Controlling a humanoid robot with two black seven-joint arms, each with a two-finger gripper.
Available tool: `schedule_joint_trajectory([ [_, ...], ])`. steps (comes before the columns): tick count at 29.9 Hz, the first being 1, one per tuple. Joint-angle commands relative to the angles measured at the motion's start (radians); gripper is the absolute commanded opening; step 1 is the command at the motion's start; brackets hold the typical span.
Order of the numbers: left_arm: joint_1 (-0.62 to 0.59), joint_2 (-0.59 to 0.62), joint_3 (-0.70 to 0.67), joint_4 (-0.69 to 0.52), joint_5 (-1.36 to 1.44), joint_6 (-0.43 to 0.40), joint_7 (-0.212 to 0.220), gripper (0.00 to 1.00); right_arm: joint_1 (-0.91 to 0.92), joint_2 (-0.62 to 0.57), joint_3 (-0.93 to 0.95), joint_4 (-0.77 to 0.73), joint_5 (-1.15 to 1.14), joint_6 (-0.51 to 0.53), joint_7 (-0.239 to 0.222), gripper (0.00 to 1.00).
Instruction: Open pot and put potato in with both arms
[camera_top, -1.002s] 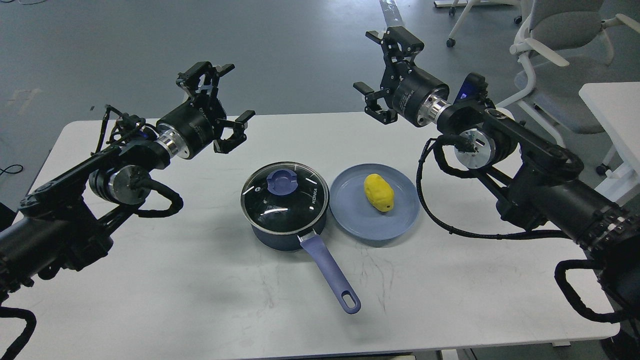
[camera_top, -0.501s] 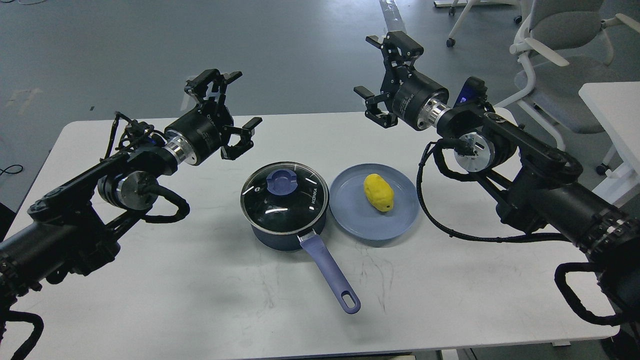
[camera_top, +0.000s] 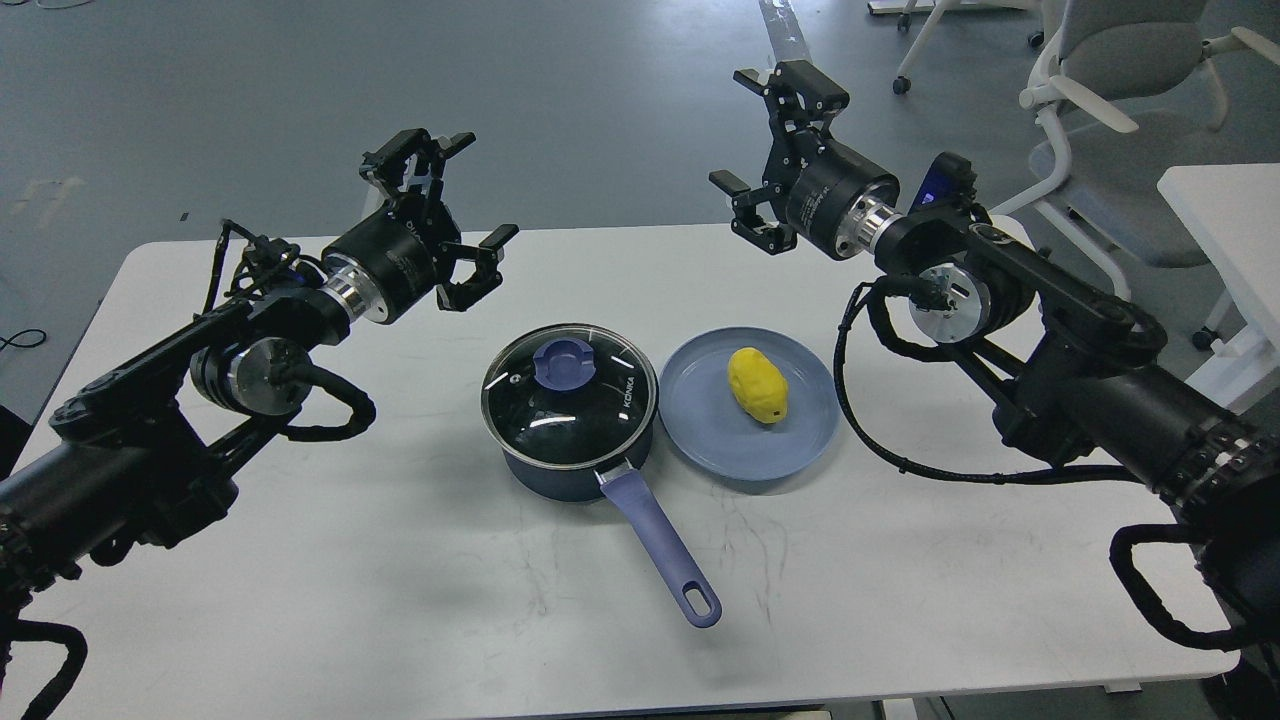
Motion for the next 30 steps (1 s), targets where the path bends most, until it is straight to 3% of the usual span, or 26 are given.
schedule_joint_trajectory([
  [1, -0.001, 0.000, -0.003, 0.000, 0.000, 0.000, 0.000, 0.98, 0.001, 0.001, -0.001, -0.001, 0.000, 0.001, 0.000, 1.00],
  [8, -0.001, 0.007, -0.002, 0.003, 0.011, 0.000, 0.002, 0.98, 0.002, 0.001, 0.000, -0.001, 0.000, 0.001, 0.000, 1.00],
  [12, -0.008, 0.013, 0.005, 0.005, 0.078, -0.013, -0.018, 0.98, 0.001, 0.001, 0.000, -0.001, 0.000, 0.001, 0.000, 1.00],
  [17, -0.018, 0.024, 0.000, 0.003, 0.588, 0.038, -0.207, 0.98, -0.007, -0.004, 0.015, -0.002, 0.000, 0.001, 0.000, 1.00],
  [24, -0.036, 0.035, 0.012, -0.002, 0.904, 0.154, -0.239, 0.98, -0.016, -0.009, 0.029, -0.002, 0.000, 0.001, 0.003, 1.00],
  [26, -0.057, 0.024, 0.015, -0.002, 1.105, 0.226, -0.287, 0.98, -0.030, -0.010, 0.040, -0.004, 0.000, -0.001, 0.006, 1.00],
  [30, -0.057, 0.021, 0.021, 0.000, 1.310, 0.369, -0.316, 0.98, -0.047, -0.012, 0.087, -0.013, 0.000, -0.009, 0.008, 1.00],
])
